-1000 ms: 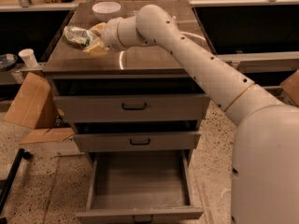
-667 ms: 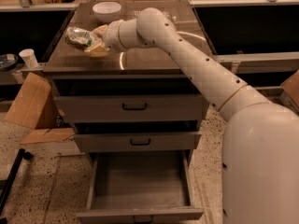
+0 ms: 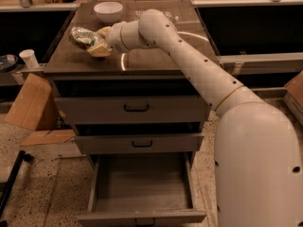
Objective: Pick 7up can from bottom drawer and place on counter
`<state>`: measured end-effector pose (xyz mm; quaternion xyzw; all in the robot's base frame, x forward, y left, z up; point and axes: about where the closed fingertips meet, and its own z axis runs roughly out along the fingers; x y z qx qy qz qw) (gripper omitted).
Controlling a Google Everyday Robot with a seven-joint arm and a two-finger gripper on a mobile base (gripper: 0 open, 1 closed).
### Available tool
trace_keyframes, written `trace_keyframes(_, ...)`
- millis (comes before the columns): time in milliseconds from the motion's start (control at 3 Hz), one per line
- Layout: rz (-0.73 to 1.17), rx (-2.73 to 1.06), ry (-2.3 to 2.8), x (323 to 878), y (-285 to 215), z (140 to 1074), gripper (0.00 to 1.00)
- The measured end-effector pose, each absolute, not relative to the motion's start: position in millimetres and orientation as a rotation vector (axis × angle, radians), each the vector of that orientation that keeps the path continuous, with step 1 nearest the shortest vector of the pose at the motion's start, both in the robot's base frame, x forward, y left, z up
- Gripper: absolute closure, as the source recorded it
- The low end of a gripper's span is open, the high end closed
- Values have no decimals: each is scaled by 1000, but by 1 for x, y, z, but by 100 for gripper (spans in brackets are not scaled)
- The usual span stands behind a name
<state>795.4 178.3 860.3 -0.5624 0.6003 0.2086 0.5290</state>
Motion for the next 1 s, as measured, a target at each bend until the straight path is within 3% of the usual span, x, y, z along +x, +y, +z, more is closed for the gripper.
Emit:
trace_keyframes(333,508,-1330,1444,799,176,856,4)
trace_keyframes(1000,462,-1289,1407,791,162,875,0)
